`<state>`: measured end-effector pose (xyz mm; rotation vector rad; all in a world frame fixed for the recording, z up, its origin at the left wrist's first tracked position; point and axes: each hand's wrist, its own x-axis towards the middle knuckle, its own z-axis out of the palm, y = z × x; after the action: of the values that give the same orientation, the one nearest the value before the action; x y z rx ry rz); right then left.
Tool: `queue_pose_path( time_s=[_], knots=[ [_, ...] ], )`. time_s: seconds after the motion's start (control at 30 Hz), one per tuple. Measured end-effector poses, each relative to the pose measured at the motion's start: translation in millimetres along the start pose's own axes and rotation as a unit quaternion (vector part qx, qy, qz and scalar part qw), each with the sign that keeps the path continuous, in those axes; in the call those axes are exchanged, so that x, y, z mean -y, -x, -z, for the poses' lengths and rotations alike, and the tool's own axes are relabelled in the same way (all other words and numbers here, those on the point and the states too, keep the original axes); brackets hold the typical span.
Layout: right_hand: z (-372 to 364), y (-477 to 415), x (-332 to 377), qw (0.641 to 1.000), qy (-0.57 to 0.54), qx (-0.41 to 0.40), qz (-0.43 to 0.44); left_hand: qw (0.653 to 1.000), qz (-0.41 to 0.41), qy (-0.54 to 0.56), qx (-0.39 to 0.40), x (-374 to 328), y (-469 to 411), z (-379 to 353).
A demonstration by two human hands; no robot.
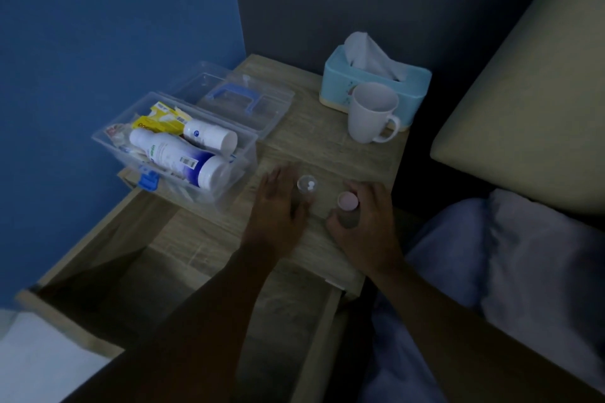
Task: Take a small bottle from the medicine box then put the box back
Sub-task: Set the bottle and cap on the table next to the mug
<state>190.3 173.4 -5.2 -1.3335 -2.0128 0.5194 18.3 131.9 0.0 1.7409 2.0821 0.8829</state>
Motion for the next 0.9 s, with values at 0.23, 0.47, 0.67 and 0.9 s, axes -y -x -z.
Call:
queue_pose_path(
  time_s=[0.23, 0.47, 0.67, 0.9],
  knots=[
    [-2, 1, 0, 1.0, 0.016, -0.012, 0.004, 0.978, 0.021, -0.205, 0.01, 8, 34, 2],
    [5, -6, 2, 0.995, -0.05, -0.087, -0.011, 0.969, 0.013, -0.222, 0.111, 15, 29, 13],
    [29, -75, 13, 0.993, -0.004, -0.112, 0.042, 0.963, 0.013, -0.239, 0.12, 12, 29, 14],
    [38, -156, 15, 0.988, 0.149, -0.002, -0.039, 0.96, 0.004, -0.247, 0.129, 11, 30, 16]
  ],
)
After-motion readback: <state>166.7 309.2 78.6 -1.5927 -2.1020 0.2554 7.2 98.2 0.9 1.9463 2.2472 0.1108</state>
